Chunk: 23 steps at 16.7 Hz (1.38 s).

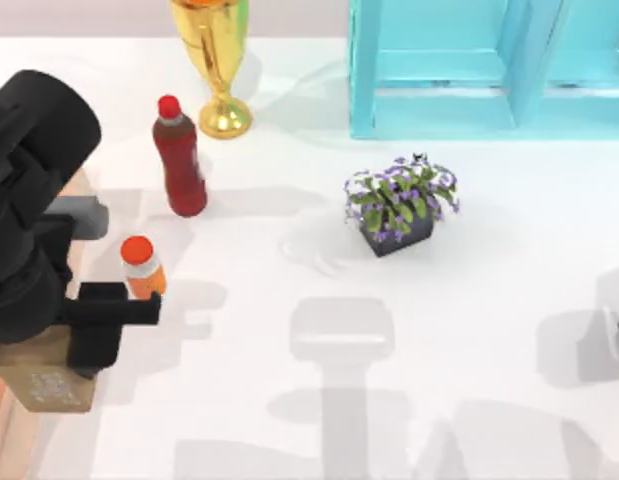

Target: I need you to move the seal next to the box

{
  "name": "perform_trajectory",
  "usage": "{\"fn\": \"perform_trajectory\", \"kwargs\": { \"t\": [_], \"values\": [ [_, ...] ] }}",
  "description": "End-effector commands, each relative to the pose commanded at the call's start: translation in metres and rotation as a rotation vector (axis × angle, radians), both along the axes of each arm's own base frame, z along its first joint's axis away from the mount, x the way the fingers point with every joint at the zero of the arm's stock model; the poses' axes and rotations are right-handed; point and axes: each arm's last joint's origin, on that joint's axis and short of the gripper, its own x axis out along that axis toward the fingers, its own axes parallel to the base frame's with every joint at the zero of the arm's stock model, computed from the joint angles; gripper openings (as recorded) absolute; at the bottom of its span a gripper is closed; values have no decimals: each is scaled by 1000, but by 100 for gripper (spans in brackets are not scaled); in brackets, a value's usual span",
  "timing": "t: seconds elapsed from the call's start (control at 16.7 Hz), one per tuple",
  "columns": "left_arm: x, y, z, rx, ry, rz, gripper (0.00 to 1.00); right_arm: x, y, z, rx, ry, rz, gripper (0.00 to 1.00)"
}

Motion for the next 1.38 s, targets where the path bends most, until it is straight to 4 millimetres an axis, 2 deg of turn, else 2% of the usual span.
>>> {"fn": "perform_trajectory", "kwargs": {
  "t": [0.24,0.48,1.26,1.38],
  "values": [
    [-2,1,-29,1,1,-2,0,0,0,0,0,0,0,100],
    [-2,1,-32,1,1,-2,0,0,0,0,0,0,0,100],
    [-2,1,-32,1,1,-2,98,0,0,0,0,0,0,100],
    [-2,1,-32,1,1,-2,100,0,0,0,0,0,0,100]
  ]
}}
